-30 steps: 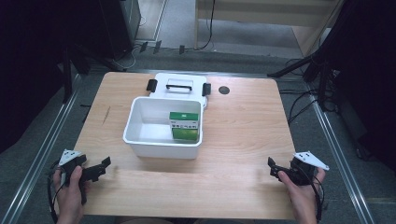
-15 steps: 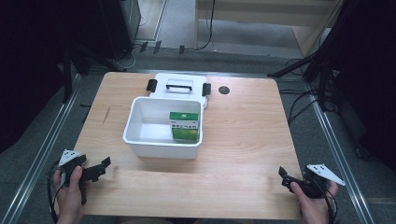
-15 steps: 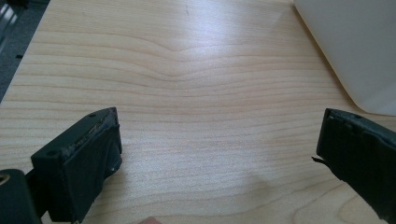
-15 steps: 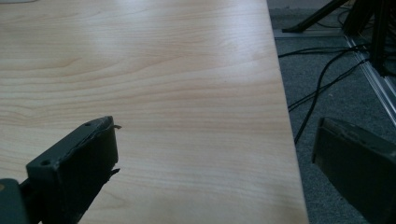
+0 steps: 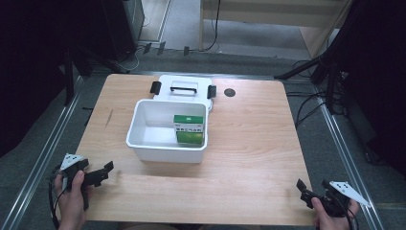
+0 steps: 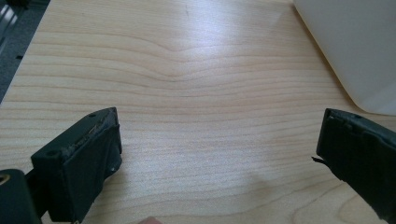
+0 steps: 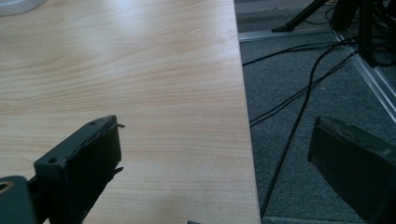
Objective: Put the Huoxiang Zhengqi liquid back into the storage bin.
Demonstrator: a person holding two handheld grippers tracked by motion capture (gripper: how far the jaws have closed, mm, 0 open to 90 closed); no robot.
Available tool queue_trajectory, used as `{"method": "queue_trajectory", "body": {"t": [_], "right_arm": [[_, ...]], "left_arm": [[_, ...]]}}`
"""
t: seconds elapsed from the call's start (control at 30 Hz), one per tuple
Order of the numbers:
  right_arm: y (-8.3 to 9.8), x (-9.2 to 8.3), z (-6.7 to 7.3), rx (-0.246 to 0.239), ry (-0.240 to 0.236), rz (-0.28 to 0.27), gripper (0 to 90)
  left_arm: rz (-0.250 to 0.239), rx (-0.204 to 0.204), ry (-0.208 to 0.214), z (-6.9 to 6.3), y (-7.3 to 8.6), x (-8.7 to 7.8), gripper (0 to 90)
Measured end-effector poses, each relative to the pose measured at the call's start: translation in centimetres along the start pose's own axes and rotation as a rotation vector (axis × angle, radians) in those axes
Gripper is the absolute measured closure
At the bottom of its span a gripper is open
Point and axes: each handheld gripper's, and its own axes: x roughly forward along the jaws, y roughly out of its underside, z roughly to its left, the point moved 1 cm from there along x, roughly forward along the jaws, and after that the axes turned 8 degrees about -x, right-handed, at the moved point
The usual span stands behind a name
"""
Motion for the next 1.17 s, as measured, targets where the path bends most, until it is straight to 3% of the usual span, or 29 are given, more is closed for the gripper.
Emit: {"method": "queue_trajectory", "body": {"t": [0.27,0.6,0.8,1.17], "right_arm": [[0.32,-0.31,-0.3,0.058,-0.002,-0.054,6.2],[0.66,0.2,-0.04,0.016,-0.012,-0.024,7.7],[0.75,0.29,0.0,0.021,-0.002,-0.015,7.6],[0.89,0.33,-0.09,0.046,-0.025,-0.01,10.1]], "left_arm": [[0.006,0.005,-0.002,-0.04,-0.01,-0.01,1.0],[0.007,0.009,-0.001,-0.08,0.02,-0.01,1.0],[0.008,0.006,0.0,-0.08,0.01,0.01,1.0],[0.005,0.009,-0.003,-0.09,0.03,-0.02,1.0]]}}
